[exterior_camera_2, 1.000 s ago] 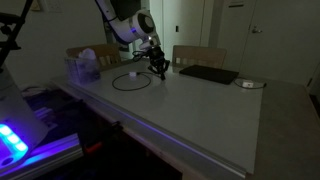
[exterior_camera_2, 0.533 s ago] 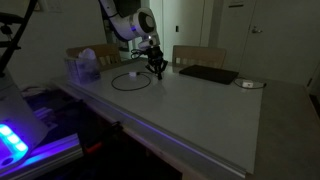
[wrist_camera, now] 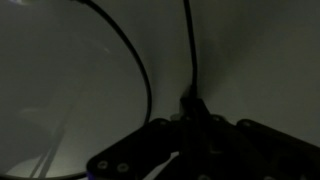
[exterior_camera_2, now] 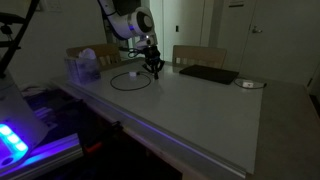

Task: Coil up the phone charger

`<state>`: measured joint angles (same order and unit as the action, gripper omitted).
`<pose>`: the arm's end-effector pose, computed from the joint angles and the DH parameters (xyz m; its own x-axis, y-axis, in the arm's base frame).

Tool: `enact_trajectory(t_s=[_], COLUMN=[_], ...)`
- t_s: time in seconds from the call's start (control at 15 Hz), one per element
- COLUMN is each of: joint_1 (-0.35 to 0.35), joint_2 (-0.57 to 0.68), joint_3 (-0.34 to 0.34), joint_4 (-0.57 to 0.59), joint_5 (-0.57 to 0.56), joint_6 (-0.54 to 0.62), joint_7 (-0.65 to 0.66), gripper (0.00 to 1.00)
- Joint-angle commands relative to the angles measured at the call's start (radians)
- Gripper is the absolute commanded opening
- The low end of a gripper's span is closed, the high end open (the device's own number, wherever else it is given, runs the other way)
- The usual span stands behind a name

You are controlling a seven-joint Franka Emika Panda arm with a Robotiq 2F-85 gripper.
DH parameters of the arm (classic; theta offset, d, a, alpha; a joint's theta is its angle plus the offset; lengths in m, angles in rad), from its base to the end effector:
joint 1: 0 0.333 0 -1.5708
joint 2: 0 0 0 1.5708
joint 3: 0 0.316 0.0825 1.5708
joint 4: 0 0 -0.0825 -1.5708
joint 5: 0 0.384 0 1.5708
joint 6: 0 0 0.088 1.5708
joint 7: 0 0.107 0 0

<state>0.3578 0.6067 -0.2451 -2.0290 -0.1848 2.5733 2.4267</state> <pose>0.5863 0.0685 0.1469 -0.5183 -0.8300 0.2060 -0.8552 0.5040 -0.1210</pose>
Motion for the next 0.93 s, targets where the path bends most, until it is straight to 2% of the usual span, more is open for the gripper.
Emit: enact_trajectory(t_s=[0.0,0.33,0.73,0.8,0.87], joint_1=[-0.037,-0.041,-0.042,0.024,0.035], joint_2=[-0.044,-0.079,-0.156,-0.162,-0.166], joint_3=[0.021,0.011,0.003,-0.067,-0.082], joint_4=[-0.06,-0.116,-0.249,-0.267,-0.279], joint_5=[0.011,0.0,-0.014,0.046,0.053], joint_6=[0.001,-0.003,0.019,0.017,0.013], joint_7=[0.029,0.092,0.204,0.172,0.179], gripper=[0.02,0.02,0.02,0.02,0.02])
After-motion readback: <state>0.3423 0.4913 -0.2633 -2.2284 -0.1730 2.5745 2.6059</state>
